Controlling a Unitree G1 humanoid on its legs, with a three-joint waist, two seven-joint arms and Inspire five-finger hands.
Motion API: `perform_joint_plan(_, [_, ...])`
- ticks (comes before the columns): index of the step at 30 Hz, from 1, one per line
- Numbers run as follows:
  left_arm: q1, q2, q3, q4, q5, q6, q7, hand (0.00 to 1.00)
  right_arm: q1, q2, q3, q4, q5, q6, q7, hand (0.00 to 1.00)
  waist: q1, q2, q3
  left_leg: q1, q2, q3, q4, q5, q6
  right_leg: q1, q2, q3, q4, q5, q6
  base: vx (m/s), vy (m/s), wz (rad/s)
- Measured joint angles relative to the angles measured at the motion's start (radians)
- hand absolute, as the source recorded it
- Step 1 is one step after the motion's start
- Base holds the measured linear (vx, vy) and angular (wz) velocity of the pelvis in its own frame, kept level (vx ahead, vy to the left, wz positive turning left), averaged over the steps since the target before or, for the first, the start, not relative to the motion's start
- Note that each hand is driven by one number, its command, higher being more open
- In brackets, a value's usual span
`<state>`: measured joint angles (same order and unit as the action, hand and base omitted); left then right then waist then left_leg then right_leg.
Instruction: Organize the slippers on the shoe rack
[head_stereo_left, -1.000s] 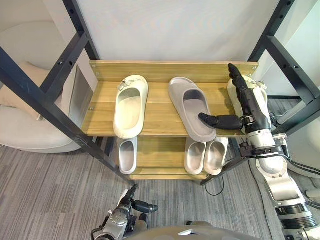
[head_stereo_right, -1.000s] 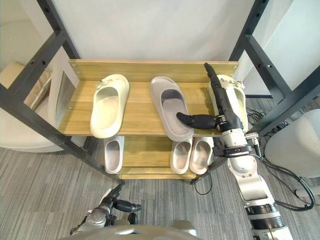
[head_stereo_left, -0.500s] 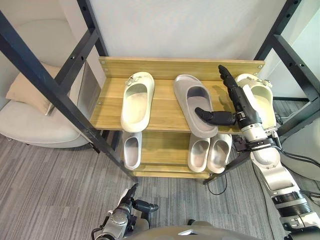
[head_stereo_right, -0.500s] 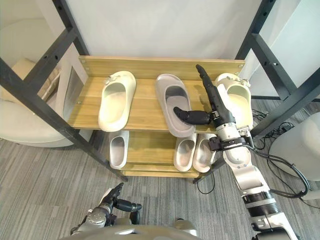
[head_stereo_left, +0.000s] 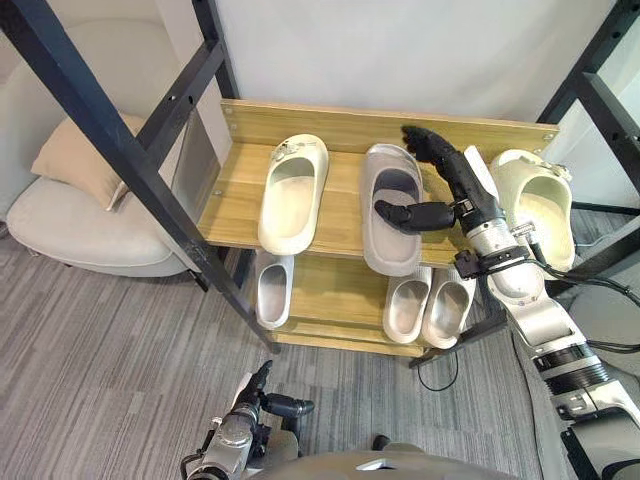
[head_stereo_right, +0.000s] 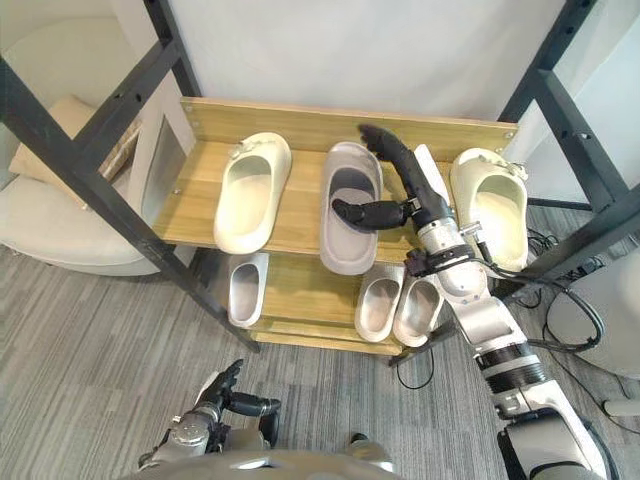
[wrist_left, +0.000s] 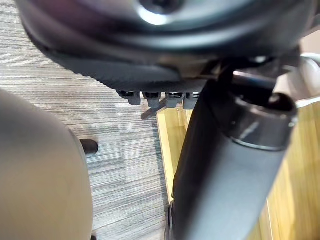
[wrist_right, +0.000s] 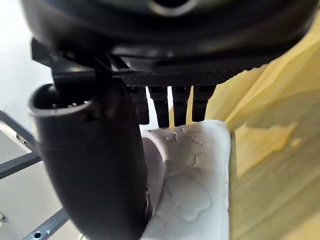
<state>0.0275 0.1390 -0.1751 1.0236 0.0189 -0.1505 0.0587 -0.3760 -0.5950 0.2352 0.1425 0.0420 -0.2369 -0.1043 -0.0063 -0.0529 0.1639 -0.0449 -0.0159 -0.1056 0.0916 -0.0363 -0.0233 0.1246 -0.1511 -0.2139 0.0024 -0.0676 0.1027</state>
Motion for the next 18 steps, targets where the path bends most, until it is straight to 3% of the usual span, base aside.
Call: perform_joint_plan(18, [0.000,0.008,0.002,0.000,-0.031,0.000,0.000,1.00,-0.044,-0.002,0.021,0.024,0.042,0.001,0.018,0.00,0.004,-0.006,0.004,-0.004,-0.002,-0.010,0.000,0.003,0.001,0.002,0.000,-0.008,0.000,0.003,-0.002,0.00,0.001,0.01])
